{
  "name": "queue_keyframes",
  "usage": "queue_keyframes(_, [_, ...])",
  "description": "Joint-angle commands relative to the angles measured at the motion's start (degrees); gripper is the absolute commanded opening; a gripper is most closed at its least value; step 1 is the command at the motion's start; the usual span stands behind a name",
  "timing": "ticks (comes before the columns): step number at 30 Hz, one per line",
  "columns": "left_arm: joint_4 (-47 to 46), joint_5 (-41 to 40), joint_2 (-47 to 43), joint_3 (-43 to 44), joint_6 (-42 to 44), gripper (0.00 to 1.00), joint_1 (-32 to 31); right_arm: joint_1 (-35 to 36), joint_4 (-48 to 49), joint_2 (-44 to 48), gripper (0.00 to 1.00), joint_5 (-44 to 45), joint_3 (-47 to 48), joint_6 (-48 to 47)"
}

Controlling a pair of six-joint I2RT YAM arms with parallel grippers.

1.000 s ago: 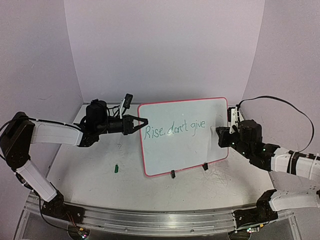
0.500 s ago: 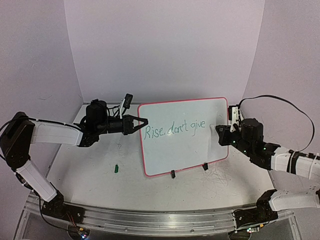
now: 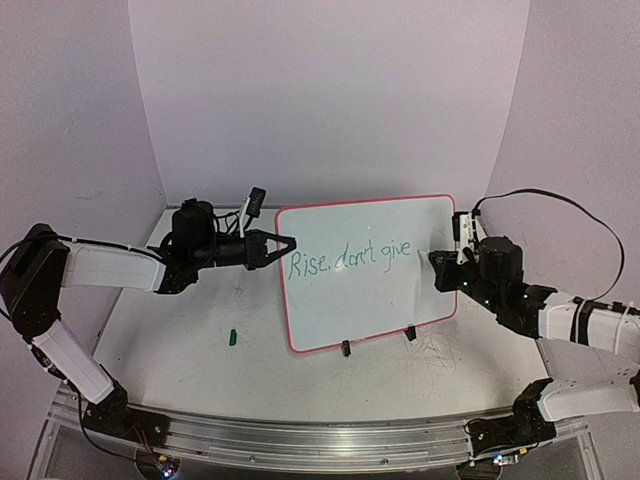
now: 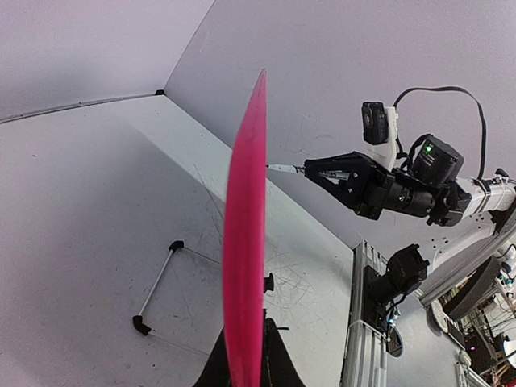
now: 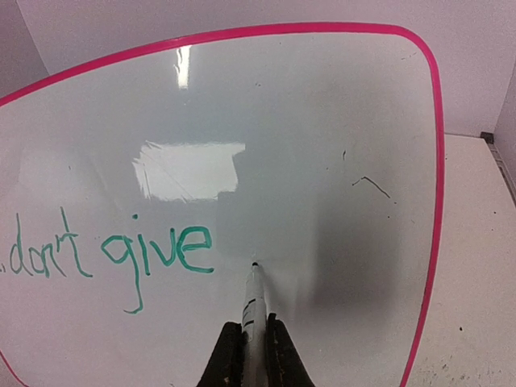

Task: Write a sentence on the whiteboard

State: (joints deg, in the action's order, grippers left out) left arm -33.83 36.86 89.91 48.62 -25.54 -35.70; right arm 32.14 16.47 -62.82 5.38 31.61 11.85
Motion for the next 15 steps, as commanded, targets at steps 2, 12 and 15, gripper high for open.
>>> queue_keyframes(2, [2.9,-5.4,-1.1,0.7,4.3,0.0,1.0,-0.1,3.8,0.6,0.0,0.8,2.4,-0.6])
queue_keyframes(12, [2.8,-5.4,-1.1,0.7,4.3,0.0,1.1,-0.2,5.3,-1.1,0.0,1.2,3.9,-0.4])
queue_keyframes(15, [2.9,-5.4,-1.2,0.6,4.4,0.0,1.0,-0.2,5.5,-1.6,0.0,1.8,4.2,-0.5])
